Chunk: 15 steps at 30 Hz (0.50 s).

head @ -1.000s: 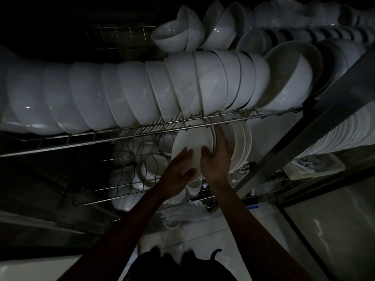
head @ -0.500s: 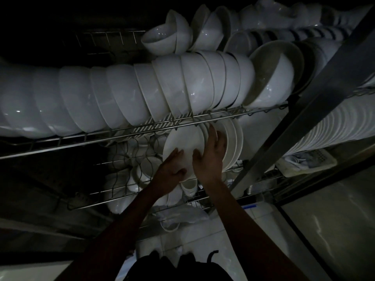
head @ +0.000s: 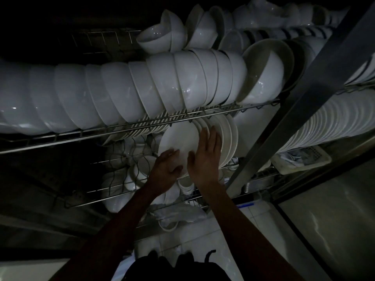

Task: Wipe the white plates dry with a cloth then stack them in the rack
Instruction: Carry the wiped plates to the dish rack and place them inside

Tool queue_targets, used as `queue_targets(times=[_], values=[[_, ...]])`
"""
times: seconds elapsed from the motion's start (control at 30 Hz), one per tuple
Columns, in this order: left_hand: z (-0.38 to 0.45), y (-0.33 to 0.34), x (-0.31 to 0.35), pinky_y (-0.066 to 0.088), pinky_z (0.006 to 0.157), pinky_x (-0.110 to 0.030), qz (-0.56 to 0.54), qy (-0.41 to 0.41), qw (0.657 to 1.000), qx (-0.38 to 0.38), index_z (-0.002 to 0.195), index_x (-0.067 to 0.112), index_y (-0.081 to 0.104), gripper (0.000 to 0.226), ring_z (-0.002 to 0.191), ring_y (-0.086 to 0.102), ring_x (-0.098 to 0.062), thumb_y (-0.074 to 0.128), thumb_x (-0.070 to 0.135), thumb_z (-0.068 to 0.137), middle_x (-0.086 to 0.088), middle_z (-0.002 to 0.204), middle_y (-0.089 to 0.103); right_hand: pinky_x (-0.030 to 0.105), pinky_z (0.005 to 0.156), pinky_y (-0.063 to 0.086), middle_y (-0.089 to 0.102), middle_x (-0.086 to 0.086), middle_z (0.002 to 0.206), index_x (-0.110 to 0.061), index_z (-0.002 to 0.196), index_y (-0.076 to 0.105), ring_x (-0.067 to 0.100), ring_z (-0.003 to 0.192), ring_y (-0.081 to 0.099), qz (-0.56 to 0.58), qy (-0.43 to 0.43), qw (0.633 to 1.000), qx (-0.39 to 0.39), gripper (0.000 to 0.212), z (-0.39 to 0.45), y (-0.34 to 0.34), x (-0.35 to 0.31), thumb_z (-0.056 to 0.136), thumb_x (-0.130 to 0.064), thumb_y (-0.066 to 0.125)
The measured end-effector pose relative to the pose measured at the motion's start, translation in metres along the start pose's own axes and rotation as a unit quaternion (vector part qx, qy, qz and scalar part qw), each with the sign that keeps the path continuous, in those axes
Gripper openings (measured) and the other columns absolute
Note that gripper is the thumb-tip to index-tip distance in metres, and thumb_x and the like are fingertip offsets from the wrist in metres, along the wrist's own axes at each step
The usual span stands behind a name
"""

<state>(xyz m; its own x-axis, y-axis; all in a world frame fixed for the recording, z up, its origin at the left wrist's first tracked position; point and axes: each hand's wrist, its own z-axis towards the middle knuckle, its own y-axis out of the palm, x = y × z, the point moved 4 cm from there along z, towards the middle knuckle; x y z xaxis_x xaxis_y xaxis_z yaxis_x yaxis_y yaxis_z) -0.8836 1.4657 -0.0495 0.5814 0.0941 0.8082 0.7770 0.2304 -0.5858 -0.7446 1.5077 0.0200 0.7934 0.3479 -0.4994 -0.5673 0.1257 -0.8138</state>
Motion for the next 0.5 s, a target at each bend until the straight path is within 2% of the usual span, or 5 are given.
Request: queue_targets(times=[0.2, 0.27, 0.37, 0.5], values=[[-0.01, 0.002, 0.003, 0.028, 0.119, -0.031, 0.046, 0.007, 0.999, -0.004, 0.146, 0.013, 0.049, 0.052, 0.142, 0.037, -0.023, 0.065, 0.019, 0.096, -0.007, 0.154, 0.041, 0.045, 0.125, 0.01, 0.008, 0.018, 0.166, -0.009, 0.158, 0.018, 0.039, 0.152, 0.005, -0.007, -0.024, 0.999, -0.02, 0.074, -0.005, -0.004, 0.004, 0.096, -0.023, 0.057], [-0.013, 0.001, 0.004, 0.031, 0.118, -0.038, 0.045, 0.012, 0.999, -0.012, 0.145, 0.01, 0.05, 0.052, 0.142, 0.039, -0.026, 0.065, 0.014, 0.096, -0.01, 0.153, 0.042, 0.045, 0.125, 0.008, 0.008, 0.017, 0.166, -0.009, 0.158, 0.019, 0.038, 0.153, 0.003, -0.008, -0.033, 0.999, -0.025, 0.071, -0.005, -0.006, 0.006, 0.099, -0.025, 0.054], [-0.017, -0.001, 0.006, 0.034, 0.115, -0.044, 0.05, 0.022, 0.998, -0.019, 0.143, 0.006, 0.052, 0.05, 0.14, 0.042, -0.029, 0.064, 0.01, 0.095, -0.014, 0.151, 0.045, 0.044, 0.125, 0.009, 0.011, 0.019, 0.165, -0.008, 0.156, 0.027, 0.039, 0.152, 0.006, -0.014, -0.039, 0.999, -0.026, 0.065, -0.007, -0.009, 0.007, 0.099, -0.025, 0.054], [-0.02, -0.004, 0.006, 0.035, 0.115, -0.042, 0.054, 0.027, 0.998, -0.029, 0.141, 0.008, 0.054, 0.046, 0.138, 0.045, -0.028, 0.064, 0.013, 0.096, -0.013, 0.148, 0.048, 0.045, 0.123, 0.016, 0.021, 0.023, 0.162, -0.004, 0.149, 0.041, 0.043, 0.149, 0.017, -0.013, -0.041, 0.999, -0.017, 0.056, -0.012, -0.015, 0.007, 0.098, -0.021, 0.057]])
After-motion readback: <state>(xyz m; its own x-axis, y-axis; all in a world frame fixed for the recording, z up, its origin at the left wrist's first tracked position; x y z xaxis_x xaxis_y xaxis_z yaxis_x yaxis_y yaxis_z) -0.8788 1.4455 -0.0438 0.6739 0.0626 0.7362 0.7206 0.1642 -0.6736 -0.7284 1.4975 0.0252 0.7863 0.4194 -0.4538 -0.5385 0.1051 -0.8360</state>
